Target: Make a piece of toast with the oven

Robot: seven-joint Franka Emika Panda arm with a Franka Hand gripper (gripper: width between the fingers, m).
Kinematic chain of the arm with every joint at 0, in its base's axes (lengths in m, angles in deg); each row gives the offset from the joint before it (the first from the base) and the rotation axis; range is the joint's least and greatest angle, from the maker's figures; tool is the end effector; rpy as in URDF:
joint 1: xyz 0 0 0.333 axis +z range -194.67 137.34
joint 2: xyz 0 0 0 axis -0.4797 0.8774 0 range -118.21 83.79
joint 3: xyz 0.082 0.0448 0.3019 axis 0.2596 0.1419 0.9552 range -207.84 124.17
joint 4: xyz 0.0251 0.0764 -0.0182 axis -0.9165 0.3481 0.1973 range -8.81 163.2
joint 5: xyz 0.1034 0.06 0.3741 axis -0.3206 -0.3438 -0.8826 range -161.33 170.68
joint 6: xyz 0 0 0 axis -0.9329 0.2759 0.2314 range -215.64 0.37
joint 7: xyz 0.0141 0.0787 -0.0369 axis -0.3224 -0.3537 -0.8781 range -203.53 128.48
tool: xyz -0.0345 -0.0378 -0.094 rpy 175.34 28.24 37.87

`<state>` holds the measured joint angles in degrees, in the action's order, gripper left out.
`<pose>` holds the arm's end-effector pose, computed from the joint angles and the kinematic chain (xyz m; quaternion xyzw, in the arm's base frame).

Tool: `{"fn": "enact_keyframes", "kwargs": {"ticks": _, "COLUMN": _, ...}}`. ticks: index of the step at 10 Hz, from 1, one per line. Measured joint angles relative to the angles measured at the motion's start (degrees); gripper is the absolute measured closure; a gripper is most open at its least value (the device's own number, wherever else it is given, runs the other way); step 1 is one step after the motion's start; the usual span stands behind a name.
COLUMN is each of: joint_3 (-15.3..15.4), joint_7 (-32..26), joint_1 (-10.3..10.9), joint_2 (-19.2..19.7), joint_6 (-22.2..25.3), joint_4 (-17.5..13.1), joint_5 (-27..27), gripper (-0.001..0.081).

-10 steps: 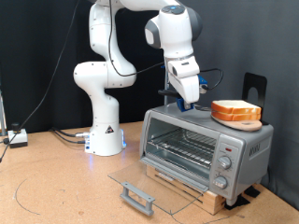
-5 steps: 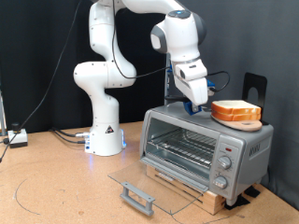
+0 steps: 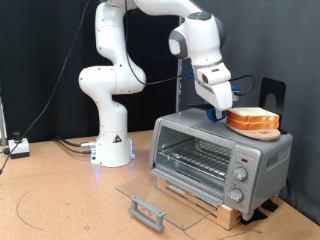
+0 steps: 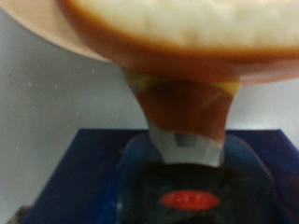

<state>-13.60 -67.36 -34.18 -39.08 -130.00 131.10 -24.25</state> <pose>0.3961 0.1807 0.4096 -0.9489 -0.2894 -0.0634 0.1088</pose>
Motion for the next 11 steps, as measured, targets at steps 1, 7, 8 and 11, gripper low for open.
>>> {"fn": "enact_keyframes", "kwargs": {"ticks": 1, "joint_3": 0.36, "joint_7": 0.45, "joint_1": 0.03, "joint_2": 0.03, "joint_6": -2.04, "joint_4": 0.23, "joint_5": -1.87, "gripper": 0.0410}}
{"fn": "enact_keyframes", "kwargs": {"ticks": 7, "joint_3": -4.55, "joint_7": -5.80, "joint_1": -0.04, "joint_2": -1.24, "joint_6": -8.08, "joint_4": 1.64, "joint_5": -12.61, "gripper": 0.0410}}
{"fn": "enact_keyframes", "kwargs": {"ticks": 8, "joint_3": -6.06, "joint_7": -6.20, "joint_1": -0.28, "joint_2": -1.91, "joint_6": -6.14, "joint_4": 1.42, "joint_5": -12.08, "gripper": 0.0410}}
{"fn": "enact_keyframes", "kwargs": {"ticks": 11, "joint_3": -7.31, "joint_7": -8.74, "joint_1": -0.59, "joint_2": -2.70, "joint_6": -4.36, "joint_4": 1.75, "joint_5": -13.55, "gripper": 0.0410}}
